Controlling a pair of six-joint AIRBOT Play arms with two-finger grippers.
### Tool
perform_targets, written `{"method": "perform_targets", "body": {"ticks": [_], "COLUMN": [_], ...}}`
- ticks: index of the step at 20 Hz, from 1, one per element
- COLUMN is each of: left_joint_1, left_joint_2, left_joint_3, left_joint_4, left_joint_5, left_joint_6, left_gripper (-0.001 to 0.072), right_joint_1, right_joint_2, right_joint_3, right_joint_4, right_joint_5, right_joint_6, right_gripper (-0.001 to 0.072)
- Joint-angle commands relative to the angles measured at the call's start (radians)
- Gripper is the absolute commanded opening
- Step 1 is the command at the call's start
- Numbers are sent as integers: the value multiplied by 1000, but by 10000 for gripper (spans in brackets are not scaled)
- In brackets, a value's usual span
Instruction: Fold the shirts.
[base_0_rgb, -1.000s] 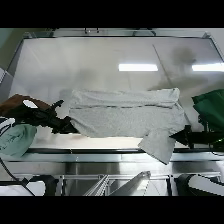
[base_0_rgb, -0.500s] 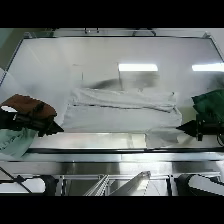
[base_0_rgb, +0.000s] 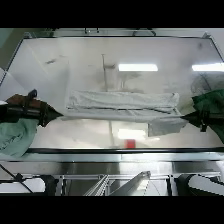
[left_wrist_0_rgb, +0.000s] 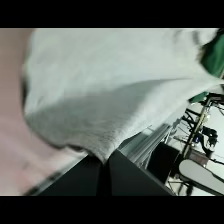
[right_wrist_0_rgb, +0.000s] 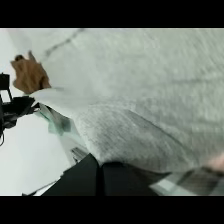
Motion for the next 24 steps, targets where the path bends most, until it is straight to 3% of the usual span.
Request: {"method": "perform_targets", "body": {"ticks": [1,5,9,12,13,14,15,16,18,19,20,21,22,24], "left_joint_1": [-69,-116,-161,-192,-199,-204,-206,-206,-201,-192,-183,-175,-165,-164], "left_joint_2": [-1,-119,-327,-473,-515,-548,-579,-604,-630,-631,-628,-628,-628,-628], "left_joint_3": [195,412,570,690,723,750,780,817,898,934,972,1011,1043,1085], "left_joint_4": [-117,-117,-116,-116,-115,-116,-117,-120,-121,-120,-121,-120,-120,-121], "left_joint_5": [17,34,31,11,-4,-21,-51,-87,-173,-199,-222,-237,-239,-238], "left_joint_6": [-6,-68,-103,-138,-168,-188,-196,-211,-255,-279,-303,-323,-342,-364], "left_gripper": [19,19,9,1,1,3,25,216,446,623,718,718,718,659], "right_joint_1": [47,138,211,243,250,254,251,240,199,180,164,158,158,171], "right_joint_2": [-16,-90,-216,-304,-328,-350,-360,-359,-353,-350,-348,-349,-349,-366], "right_joint_3": [43,140,241,275,275,275,276,281,339,373,405,424,425,425], "right_joint_4": [138,173,261,263,262,260,251,243,187,133,53,-29,-97,-147], "right_joint_5": [-97,-273,-407,-443,-443,-443,-438,-427,-345,-312,-306,-318,-340,-343], "right_joint_6": [-31,-58,-153,-200,-220,-241,-241,-242,-266,-258,-223,-180,-151,-130], "right_gripper": [12,12,15,20,44,185,239,247,450,466,473,596,668,668]}}
